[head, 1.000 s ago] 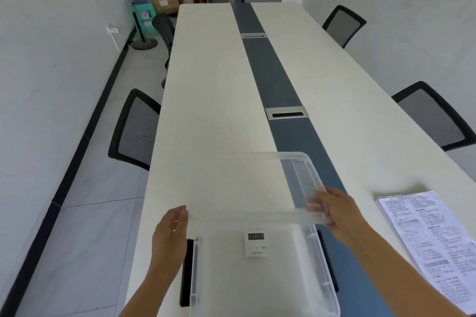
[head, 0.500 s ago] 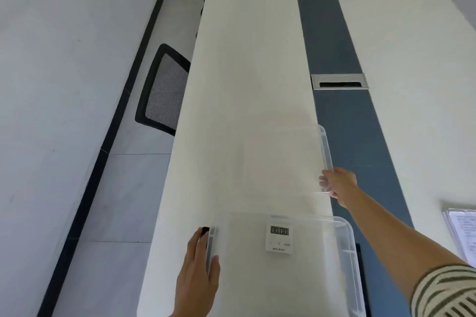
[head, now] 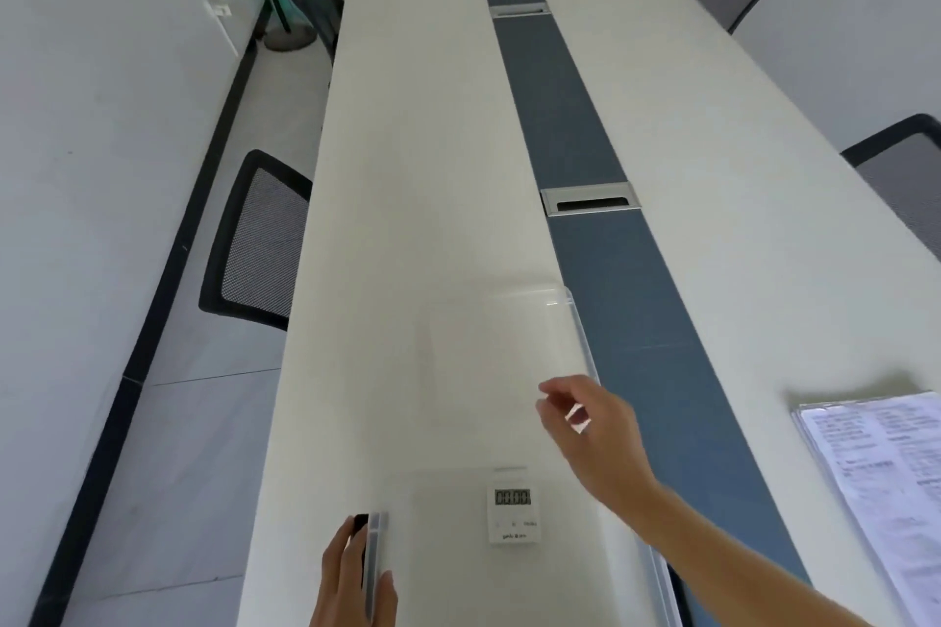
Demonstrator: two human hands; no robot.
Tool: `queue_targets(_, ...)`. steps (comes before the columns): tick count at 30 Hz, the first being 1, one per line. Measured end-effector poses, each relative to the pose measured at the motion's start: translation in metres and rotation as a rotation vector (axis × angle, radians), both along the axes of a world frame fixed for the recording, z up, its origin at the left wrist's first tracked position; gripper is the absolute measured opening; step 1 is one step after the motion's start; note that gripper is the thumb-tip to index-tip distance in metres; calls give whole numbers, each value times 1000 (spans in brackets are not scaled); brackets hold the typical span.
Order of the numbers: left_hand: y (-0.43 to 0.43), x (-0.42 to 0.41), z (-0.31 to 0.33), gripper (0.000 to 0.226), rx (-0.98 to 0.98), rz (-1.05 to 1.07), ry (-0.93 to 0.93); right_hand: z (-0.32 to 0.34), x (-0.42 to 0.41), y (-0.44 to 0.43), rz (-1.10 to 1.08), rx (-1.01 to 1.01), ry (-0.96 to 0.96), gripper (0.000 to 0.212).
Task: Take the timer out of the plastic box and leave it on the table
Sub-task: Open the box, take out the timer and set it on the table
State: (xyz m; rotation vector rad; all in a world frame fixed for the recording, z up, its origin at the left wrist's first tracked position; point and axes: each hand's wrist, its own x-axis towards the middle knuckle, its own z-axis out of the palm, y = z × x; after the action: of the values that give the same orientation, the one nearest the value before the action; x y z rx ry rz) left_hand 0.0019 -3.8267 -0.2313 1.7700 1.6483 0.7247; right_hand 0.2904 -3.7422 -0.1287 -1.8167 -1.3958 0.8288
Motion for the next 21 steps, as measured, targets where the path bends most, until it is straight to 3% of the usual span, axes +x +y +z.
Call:
queue_targets(2, 2, 0, 3, 52, 24, -22, -5, -4, -18, -26, 200, -51, -109, 16)
queue_targets(5, 3, 2, 3, 49, 16, -3, -10, -35, -35, -48, 497, -248, -362, 45)
queue_targets(10, 0, 5, 11, 51, -39, 53, 35, -89, -49, -68, 639, -534, -648, 87)
queue_targets(16, -5, 5, 23, 49, -82, 50, 161, -115, -55, -78, 462, -436, -833, 76)
queue_targets(21, -5, 7, 43, 62, -201, 83, 276, -91, -51, -83, 473, -528, -708, 64)
